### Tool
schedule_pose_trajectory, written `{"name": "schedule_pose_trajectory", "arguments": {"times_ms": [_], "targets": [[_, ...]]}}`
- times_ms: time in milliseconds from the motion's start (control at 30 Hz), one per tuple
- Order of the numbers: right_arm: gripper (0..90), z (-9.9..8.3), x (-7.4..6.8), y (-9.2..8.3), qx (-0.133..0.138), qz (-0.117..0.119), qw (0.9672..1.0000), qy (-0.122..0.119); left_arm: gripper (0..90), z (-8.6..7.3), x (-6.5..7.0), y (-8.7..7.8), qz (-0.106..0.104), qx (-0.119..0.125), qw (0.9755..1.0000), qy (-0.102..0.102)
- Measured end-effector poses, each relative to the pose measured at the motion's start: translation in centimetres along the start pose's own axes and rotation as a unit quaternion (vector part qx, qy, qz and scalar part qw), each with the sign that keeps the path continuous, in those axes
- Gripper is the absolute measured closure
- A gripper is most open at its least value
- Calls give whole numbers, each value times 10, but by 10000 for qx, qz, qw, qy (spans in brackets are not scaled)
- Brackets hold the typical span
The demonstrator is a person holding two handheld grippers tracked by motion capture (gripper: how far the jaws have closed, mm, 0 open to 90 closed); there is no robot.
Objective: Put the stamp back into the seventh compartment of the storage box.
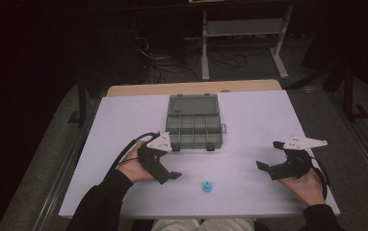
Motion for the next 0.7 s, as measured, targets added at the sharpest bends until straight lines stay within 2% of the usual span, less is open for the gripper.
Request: {"name": "schedule_pose_trajectory", "arguments": {"times_ms": [700], "targets": [[0,0,-1,0,-1,25,10000,-19,0,13,17,27,-182,-234,9991,307]]}}
Point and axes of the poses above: each handheld gripper's, and its own axes: y roughly forward along the jaws, z roughly out of its top, x roughly to its right, the point moved 9 cm from there along y, roughly forward along the jaws, and after that the axes turned 10 degrees about -x, right-handed, at the moved point
